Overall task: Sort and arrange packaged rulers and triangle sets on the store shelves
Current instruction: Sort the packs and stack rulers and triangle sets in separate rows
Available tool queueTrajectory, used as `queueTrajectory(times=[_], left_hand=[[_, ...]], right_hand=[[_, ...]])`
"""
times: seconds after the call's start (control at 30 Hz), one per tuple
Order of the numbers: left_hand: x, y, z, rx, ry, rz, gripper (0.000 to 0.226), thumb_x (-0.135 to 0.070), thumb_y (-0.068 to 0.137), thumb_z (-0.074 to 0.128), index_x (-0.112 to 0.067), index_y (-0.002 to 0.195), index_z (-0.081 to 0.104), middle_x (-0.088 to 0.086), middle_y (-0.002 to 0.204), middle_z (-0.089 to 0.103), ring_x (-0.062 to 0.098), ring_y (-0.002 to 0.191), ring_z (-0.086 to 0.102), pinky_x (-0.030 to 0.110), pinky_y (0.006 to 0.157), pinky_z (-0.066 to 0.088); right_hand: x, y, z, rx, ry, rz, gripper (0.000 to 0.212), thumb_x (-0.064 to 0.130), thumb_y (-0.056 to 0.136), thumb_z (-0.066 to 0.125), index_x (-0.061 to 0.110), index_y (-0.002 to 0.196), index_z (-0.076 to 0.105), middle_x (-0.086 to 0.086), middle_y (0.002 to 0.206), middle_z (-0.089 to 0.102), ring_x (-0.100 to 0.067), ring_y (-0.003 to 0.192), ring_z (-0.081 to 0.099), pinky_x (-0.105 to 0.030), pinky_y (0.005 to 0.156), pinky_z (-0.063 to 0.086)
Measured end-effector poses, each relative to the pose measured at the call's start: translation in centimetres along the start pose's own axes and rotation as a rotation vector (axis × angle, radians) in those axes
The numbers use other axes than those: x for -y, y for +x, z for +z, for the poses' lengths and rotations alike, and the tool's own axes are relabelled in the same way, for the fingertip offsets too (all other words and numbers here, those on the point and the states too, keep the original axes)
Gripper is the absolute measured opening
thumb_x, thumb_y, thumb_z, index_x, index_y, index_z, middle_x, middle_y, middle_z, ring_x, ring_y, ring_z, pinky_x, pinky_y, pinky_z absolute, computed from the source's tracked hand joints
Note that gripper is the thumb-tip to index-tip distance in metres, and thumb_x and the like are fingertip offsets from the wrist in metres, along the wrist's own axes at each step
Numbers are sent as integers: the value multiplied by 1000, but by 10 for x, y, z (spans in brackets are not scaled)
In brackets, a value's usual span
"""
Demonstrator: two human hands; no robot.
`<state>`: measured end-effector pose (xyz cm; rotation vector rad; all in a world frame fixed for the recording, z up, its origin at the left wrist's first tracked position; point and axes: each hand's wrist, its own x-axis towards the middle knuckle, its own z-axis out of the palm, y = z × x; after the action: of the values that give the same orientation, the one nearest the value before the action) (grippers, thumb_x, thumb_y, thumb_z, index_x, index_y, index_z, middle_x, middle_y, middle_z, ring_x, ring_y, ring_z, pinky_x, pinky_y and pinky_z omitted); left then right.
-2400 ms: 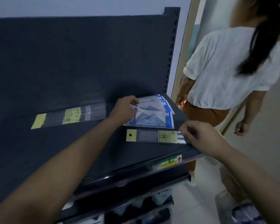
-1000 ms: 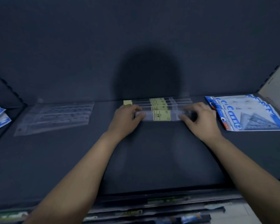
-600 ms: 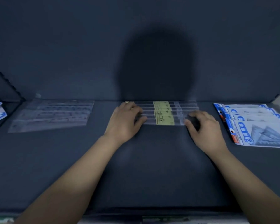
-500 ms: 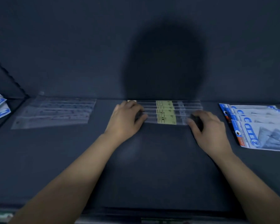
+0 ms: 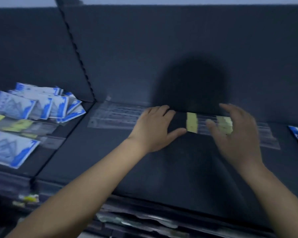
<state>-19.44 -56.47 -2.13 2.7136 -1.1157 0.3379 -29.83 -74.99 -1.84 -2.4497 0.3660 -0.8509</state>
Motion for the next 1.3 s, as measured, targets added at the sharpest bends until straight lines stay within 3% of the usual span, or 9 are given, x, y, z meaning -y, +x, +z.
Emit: queueTrajectory(times=[0.13, 0.3, 0.53, 0.67, 0.97, 1.03, 1.13, 1.3], left_hand=[[102, -64, -41, -17, 100, -108, 68, -69, 87, 37, -19, 131, 50, 2, 135, 51, 22, 125, 45, 33, 107, 28], [243, -161, -82, -22, 159, -279, 60, -65, 87, 38, -19, 120, 56, 1, 123, 59, 26, 116, 51, 37, 98, 33], [392, -231, -117, -95, 110, -462, 48, -50, 96, 40, -15, 127, 53, 4, 131, 55, 28, 119, 49, 38, 96, 36], [453, -226, -126, -51, 155, -524, 49, -48, 98, 36, -11, 128, 51, 11, 129, 53, 33, 117, 48, 43, 96, 38], [550, -167, -129, 168, 117, -296, 51, -41, 91, 56, -23, 137, 44, 0, 136, 50, 22, 122, 49, 37, 98, 37], [572, -161, -128, 187, 38, -319, 53, -36, 82, 69, -26, 130, 50, -2, 125, 57, 19, 110, 56, 35, 93, 44], [600, -163, -131, 293, -208, -332, 65, -23, 56, 89, -27, 114, 60, -8, 98, 60, 13, 77, 58, 24, 71, 48], [638, -153, -122, 469, -243, -252, 61, -25, 42, 95, -23, 94, 64, -13, 83, 62, 5, 68, 56, 23, 65, 48]], right_hand=[[73, -18, 61, 90, -27, 16, 49, 31, 86, 63, 13, 130, 52, -9, 136, 50, -27, 129, 39, -37, 108, 25], [185, -47, 149, 192, 25, -49, 45, 31, 85, 64, 15, 126, 54, -4, 132, 54, -25, 125, 43, -37, 106, 30], [320, -56, 234, 326, 41, -172, 42, 41, 86, 60, 23, 124, 55, 3, 128, 54, -17, 120, 44, -22, 90, 29], [355, -41, 264, 348, 77, -173, 38, 41, 87, 61, 23, 121, 57, 5, 127, 57, -16, 121, 47, -23, 87, 31], [406, 6, 337, 413, 152, -200, 29, 38, 85, 63, 25, 112, 61, 13, 108, 60, -10, 104, 54, -24, 79, 35], [417, 15, 356, 468, 100, -215, 35, 37, 85, 65, 24, 117, 60, 8, 116, 61, -13, 104, 55, -24, 80, 36], [434, 22, 377, 509, 77, -244, 41, 38, 84, 66, 22, 121, 58, 3, 121, 60, -15, 110, 54, -26, 87, 39], [464, 32, 407, 526, -149, -285, 57, 47, 80, 66, 21, 129, 51, 0, 126, 57, -21, 117, 48, -35, 97, 38]])
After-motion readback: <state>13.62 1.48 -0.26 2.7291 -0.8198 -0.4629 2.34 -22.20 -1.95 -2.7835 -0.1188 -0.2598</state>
